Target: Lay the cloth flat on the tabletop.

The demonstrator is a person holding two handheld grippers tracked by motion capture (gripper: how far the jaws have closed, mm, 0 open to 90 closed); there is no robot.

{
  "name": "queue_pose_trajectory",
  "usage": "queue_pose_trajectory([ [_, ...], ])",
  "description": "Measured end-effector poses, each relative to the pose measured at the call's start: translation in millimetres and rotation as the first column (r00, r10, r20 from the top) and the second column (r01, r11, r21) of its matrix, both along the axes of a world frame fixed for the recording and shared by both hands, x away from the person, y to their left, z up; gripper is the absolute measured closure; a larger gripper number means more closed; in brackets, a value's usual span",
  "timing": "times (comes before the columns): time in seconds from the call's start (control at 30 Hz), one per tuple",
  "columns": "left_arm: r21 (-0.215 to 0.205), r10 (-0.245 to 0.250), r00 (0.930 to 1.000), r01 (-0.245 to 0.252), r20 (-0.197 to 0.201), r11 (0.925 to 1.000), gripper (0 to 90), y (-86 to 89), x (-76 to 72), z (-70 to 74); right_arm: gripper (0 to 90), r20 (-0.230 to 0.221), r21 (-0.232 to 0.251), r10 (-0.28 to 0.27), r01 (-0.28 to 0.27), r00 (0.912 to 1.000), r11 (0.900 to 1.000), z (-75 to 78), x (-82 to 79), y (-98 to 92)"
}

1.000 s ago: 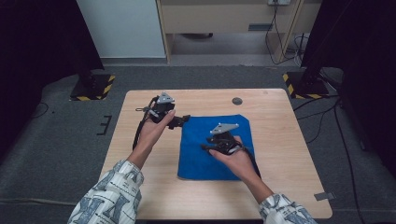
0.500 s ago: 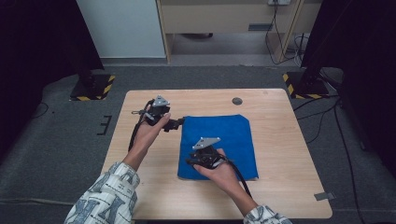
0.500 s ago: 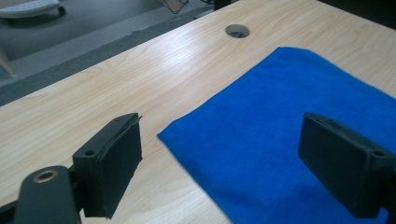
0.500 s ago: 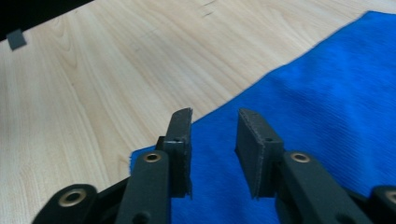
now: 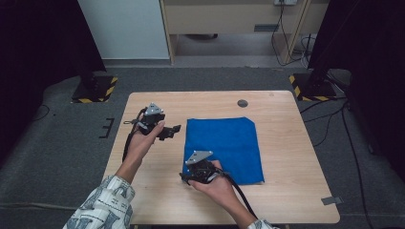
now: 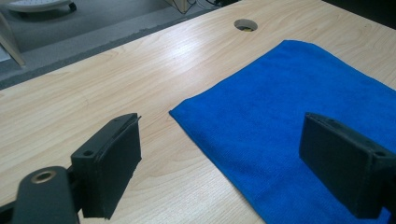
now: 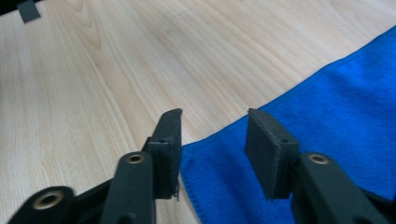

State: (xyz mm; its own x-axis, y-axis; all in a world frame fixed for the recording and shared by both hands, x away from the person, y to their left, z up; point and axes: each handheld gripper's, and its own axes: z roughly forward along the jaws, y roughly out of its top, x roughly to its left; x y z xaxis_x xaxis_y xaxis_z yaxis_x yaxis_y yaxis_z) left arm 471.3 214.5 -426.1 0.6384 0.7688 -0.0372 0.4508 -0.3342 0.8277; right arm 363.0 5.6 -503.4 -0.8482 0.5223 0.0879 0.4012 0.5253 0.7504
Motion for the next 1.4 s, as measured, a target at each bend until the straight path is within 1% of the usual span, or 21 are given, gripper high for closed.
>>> queue_pose_trajectory([
  [0.07, 0.000, -0.005, 1.0000, 0.005, 0.000, 1.0000, 12.2, -1.5, -0.4, 0.8, 51.8, 0.000, -0.003, 0.003, -0.003, 1.0000, 1.000, -1.9, -2.2, 2.3],
  [0.17, 0.000, -0.009, 1.0000, 0.009, 0.003, 1.0000, 12.2, -3.5, -0.1, 0.6, 47.8, 0.001, -0.030, 0.008, -0.008, 1.0000, 1.000, -5.9, -4.8, 5.8],
  [0.23, -0.003, -0.014, 0.9999, 0.014, -0.002, 0.9999, 12.2, -4.2, 0.2, 0.3, 43.4, 0.010, -0.045, -0.003, 0.003, 0.9999, 0.999, -9.2, -5.2, 7.1],
  [0.27, -0.004, -0.015, 0.9999, 0.015, -0.003, 0.9999, 12.2, -4.4, 0.2, 0.2, 43.7, 0.007, -0.051, -0.007, 0.008, 1.0000, 0.999, -10.6, -5.2, 7.4],
  [0.33, -0.006, -0.019, 0.9998, 0.019, -0.002, 0.9998, 12.2, -4.7, 0.0, 0.4, 43.3, 0.010, -0.072, 0.005, -0.004, 0.9999, 0.997, -13.0, -5.7, 8.4],
  [0.4, -0.010, -0.018, 0.9998, 0.018, 0.002, 0.9998, 12.1, -4.8, -0.7, 0.4, 45.2, 0.019, -0.083, 0.014, -0.012, 0.9997, 0.996, -13.8, -6.9, 9.7],
  [0.47, -0.010, -0.020, 0.9998, 0.020, 0.003, 0.9998, 12.1, -4.7, -1.3, 0.8, 47.2, 0.013, -0.088, 0.013, -0.012, 0.9998, 0.996, -14.3, -7.8, 11.1],
  [0.57, -0.013, -0.019, 0.9998, 0.019, 0.008, 0.9997, 12.1, -4.4, -2.7, 2.7, 48.7, 0.018, -0.098, 0.021, -0.019, 0.9996, 0.995, -16.2, -8.7, 14.0],
  [0.67, -0.012, -0.024, 0.9996, 0.024, 0.015, 0.9996, 12.1, -4.1, -3.3, 5.0, 52.9, 0.023, -0.113, 0.026, -0.024, 0.9994, 0.993, -17.7, -9.3, 15.9],
  [0.77, -0.023, -0.018, 0.9997, 0.018, 0.017, 0.9996, 12.1, -4.2, -2.5, 6.2, 62.5, 0.017, -0.131, 0.028, -0.026, 0.9995, 0.991, -18.4, -9.9, 14.8],
  [0.83, -0.015, -0.026, 0.9995, 0.026, 0.019, 0.9995, 12.1, -5.8, -1.6, 6.2, 69.5, 0.012, -0.139, 0.027, -0.026, 0.9995, 0.990, -18.7, -9.6, 12.5],
  [0.93, -0.011, -0.033, 0.9993, 0.033, 0.019, 0.9994, 12.1, -8.5, 1.4, 6.1, 80.1, 0.005, -0.123, 0.017, -0.016, 0.9998, 0.992, -18.9, -7.1, 9.2],
  [1.0, -0.008, -0.037, 0.9992, 0.037, 0.017, 0.9993, 12.1, -10.7, 4.1, 6.8, 86.2, -0.014, -0.099, 0.013, -0.014, 0.9998, 0.995, -18.3, -6.0, 8.2],
  [1.1, -0.007, -0.050, 0.9987, 0.050, 0.015, 0.9987, 12.1, -12.5, 8.2, 7.8, 87.8, -0.022, -0.096, 0.020, -0.022, 0.9996, 0.995, -17.6, -4.9, 9.5],
  [1.13, -0.013, -0.049, 0.9987, 0.049, 0.014, 0.9987, 12.1, -12.8, 9.1, 7.0, 88.0, -0.025, -0.093, 0.025, -0.028, 0.9994, 0.995, -16.7, -4.5, 9.6],
  [1.2, -0.022, -0.051, 0.9987, 0.051, 0.001, 0.9985, 12.2, -12.2, 11.9, 4.2, 88.1, -0.024, -0.074, 0.028, -0.029, 0.9993, 0.997, -14.3, -4.7, 10.3],
  [1.33, -0.018, -0.056, 0.9981, 0.056, -0.026, 0.9983, 12.7, -12.7, 22.1, -7.2, 88.2, -0.018, -0.049, 0.038, -0.038, 0.9991, 0.998, -7.5, -9.3, 10.5],
  [1.4, -0.003, -0.057, 0.9976, 0.056, -0.041, 0.9984, 13.5, -14.7, 28.5, -15.0, 88.2, -0.016, -0.042, 0.044, -0.045, 0.9989, 0.998, -5.3, -11.7, 9.6],
])
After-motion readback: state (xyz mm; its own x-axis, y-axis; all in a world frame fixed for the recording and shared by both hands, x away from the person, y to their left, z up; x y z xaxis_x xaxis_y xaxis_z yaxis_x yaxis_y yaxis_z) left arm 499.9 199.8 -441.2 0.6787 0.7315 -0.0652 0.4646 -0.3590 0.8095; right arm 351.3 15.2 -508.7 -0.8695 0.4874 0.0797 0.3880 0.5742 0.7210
